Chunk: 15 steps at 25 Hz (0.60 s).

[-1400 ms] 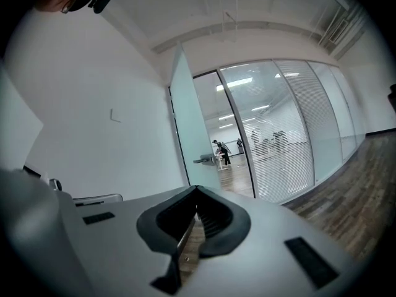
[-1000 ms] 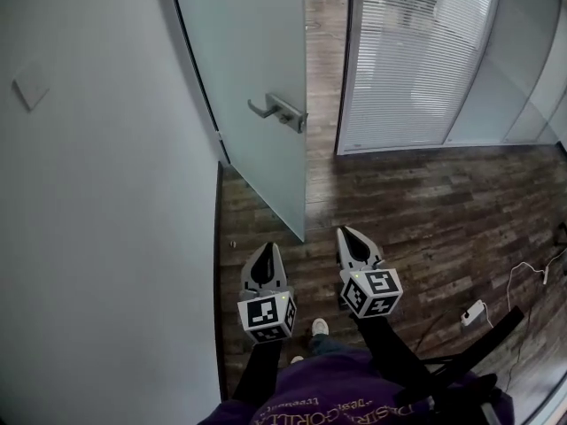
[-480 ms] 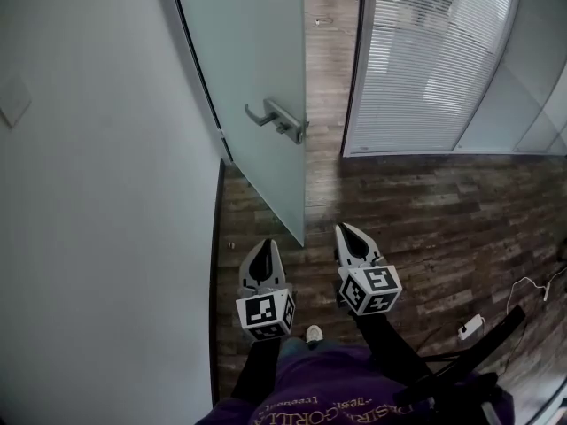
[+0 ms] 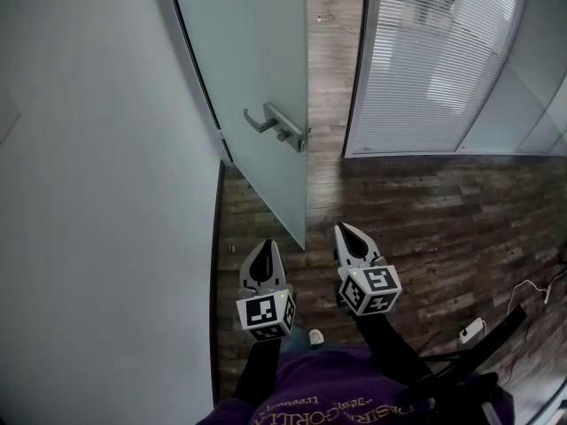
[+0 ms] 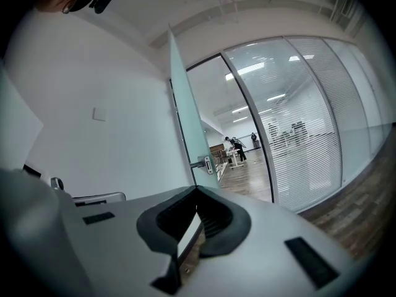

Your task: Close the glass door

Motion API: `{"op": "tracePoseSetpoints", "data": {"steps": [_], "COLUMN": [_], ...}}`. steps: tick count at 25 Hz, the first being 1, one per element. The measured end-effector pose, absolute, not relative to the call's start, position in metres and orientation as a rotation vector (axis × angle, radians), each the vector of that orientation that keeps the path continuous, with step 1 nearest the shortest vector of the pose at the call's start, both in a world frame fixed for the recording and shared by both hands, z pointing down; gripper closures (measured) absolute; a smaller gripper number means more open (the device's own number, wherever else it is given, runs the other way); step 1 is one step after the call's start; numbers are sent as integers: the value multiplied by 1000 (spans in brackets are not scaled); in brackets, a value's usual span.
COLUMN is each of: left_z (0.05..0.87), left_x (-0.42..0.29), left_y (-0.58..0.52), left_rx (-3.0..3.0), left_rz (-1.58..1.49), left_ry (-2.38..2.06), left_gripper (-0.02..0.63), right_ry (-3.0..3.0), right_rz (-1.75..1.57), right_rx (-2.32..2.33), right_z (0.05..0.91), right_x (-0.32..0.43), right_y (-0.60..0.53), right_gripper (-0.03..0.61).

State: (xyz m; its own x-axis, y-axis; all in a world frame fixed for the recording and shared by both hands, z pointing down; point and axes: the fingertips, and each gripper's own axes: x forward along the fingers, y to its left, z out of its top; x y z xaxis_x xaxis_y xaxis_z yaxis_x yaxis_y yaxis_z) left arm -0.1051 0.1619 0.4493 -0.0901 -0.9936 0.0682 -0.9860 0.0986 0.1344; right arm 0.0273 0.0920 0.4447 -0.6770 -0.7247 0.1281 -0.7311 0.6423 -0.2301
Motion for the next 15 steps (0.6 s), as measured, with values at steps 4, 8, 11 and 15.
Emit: {"op": "tracePoseSetpoints", "data": {"steps": [4,8,11,15], "left_z": [448,446,445,443], "left_x": [-119,-135,-149,-165], "left_y": [139,115,91,63], "left_rx": [2033,2049,2066,2098], "left_rz": [-84,-92,-101,-92], "left_ry": [-2209,-2190,-2173,-2144], "left_gripper": [614,614,614,614], "right_ry": [-2818,-2808,-2800,-2784], "right_rz": [416,420,418,416], "right_rx": [1279,1299,1316,1356], "right_z": [445,445,444,443], "right_x": [17,2,-12,-25], "right_y": [71,52,31,6], "right_gripper": [581,581,581,581]}}
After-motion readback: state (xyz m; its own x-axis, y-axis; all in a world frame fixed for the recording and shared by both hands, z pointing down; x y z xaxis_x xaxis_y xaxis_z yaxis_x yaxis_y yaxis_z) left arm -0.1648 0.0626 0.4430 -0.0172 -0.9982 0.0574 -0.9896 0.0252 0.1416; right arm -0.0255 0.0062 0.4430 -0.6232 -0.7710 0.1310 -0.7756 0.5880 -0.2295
